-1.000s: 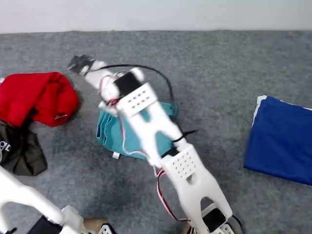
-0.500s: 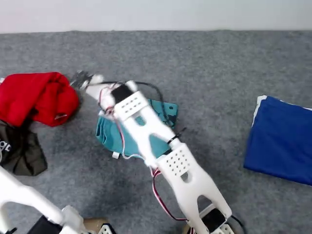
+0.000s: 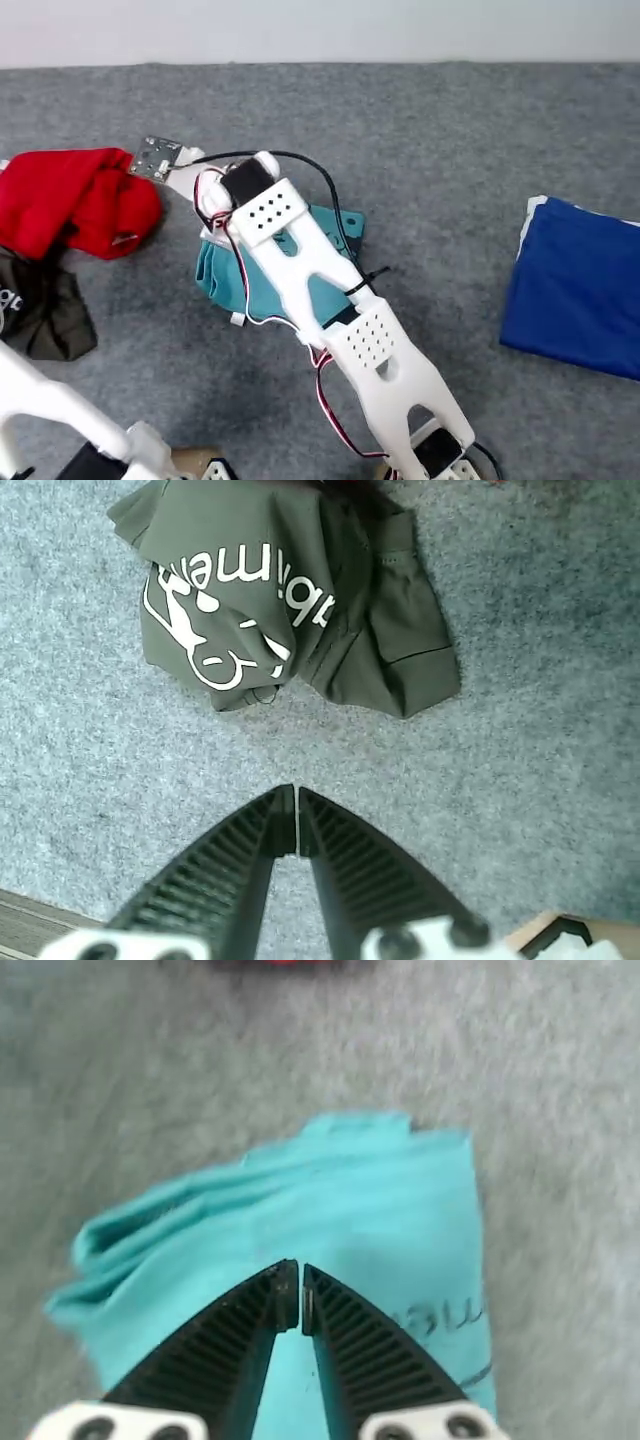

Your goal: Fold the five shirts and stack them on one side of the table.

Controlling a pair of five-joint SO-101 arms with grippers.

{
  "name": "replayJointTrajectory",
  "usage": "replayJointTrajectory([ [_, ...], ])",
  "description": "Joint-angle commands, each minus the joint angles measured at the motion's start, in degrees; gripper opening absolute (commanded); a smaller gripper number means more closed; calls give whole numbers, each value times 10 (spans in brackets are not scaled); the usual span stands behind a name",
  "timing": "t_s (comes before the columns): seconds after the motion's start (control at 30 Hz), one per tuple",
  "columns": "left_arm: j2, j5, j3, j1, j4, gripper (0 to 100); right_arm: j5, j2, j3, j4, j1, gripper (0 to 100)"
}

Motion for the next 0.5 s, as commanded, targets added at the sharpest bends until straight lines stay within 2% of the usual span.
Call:
replayJointTrajectory([
  [0.0,-20,3,-3,0,-11,16,-11,-45,-24,63,-7,9],
  [0.13,-19,3,-3,0,-11,16,-65,-45,7,58,-31,11],
  [0.3,-19,3,-3,0,-10,16,-61,11,15,17,-94,11],
  [0.47,-20,3,-3,-3,-8,16,-60,62,7,-84,-95,11],
])
